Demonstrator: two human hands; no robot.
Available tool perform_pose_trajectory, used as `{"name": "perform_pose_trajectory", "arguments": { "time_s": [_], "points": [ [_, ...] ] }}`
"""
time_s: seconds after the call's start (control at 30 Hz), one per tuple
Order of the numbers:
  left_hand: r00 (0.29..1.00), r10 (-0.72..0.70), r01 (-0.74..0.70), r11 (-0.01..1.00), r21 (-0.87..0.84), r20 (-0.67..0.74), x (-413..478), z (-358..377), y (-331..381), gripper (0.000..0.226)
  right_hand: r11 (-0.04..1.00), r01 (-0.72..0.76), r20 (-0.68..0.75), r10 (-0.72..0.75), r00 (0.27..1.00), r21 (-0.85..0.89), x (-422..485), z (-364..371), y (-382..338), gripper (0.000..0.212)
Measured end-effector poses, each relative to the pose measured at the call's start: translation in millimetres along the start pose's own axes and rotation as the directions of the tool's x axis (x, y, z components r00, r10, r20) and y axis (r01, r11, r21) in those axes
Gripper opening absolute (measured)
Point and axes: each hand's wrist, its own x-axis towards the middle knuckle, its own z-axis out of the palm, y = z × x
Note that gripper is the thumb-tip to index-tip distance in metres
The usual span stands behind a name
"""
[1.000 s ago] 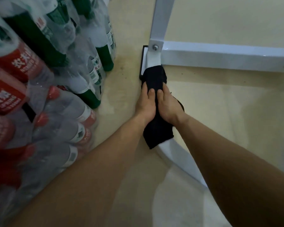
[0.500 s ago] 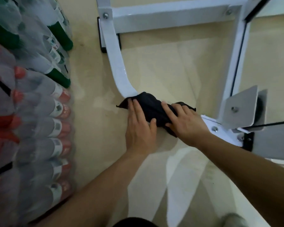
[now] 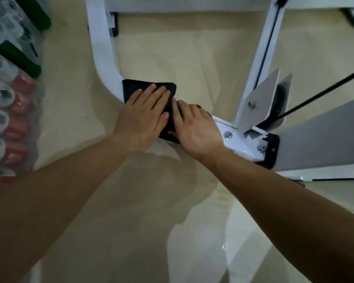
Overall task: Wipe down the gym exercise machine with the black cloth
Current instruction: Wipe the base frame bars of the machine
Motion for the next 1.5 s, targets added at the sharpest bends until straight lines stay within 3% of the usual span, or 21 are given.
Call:
{"name": "perform_pose_trajectory", "arguments": {
  "time_s": [0.2, 0.37, 0.7, 0.8, 0.93, 1.13, 1.33, 1.5],
  "points": [
    [0.993, 0.114, -0.114, 0.992, 0.052, 0.007, -7.0, -0.5, 54.7, 0.063, 0.991, -0.011, 0.072, 0.021, 0.997, -0.132, -61.2, -12.1, 31.5, 0.057],
    [0.972, 0.235, -0.237, 0.969, 0.074, 0.023, -4.2, 2.4, 59.6, 0.062, 0.971, -0.024, 0.102, 0.049, 0.994, -0.238, -82.2, -17.8, 30.7, 0.057],
    [0.986, 0.159, -0.162, 0.985, 0.058, 0.053, -6.5, -9.0, -4.2, 0.064, 0.992, -0.123, 0.078, 0.122, 0.989, 0.01, -11.1, -10.0, -10.7, 0.062],
    [0.982, 0.19, -0.191, 0.981, 0.029, 0.025, -9.8, -9.3, 8.5, 0.062, 0.99, -0.139, 0.072, 0.14, 0.988, -0.022, -46.9, -15.4, -5.0, 0.063],
    [0.943, 0.332, -0.331, 0.943, 0.011, -0.013, -15.0, 0.5, 44.7, 0.055, 0.983, -0.155, 0.139, 0.167, 0.976, -0.094, -104.6, -26.9, -2.0, 0.063],
    [0.889, 0.458, -0.457, 0.889, -0.021, 0.028, -14.0, -2.3, 82.2, 0.056, 0.945, -0.316, 0.249, 0.327, 0.912, -0.085, -160.0, -40.7, -8.9, 0.074],
    [0.89, 0.455, -0.443, 0.878, -0.178, 0.031, -12.5, -12.1, 115.1, 0.056, 0.868, -0.495, 0.287, 0.483, 0.827, -0.035, -161.2, -52.9, -3.1, 0.075],
    [0.918, 0.386, -0.368, 0.914, -0.168, 0.088, -14.1, -17.1, 101.4, 0.066, 0.877, -0.465, 0.291, 0.416, 0.862, 0.122, -134.1, -52.9, 0.9, 0.08]
  ]
}}
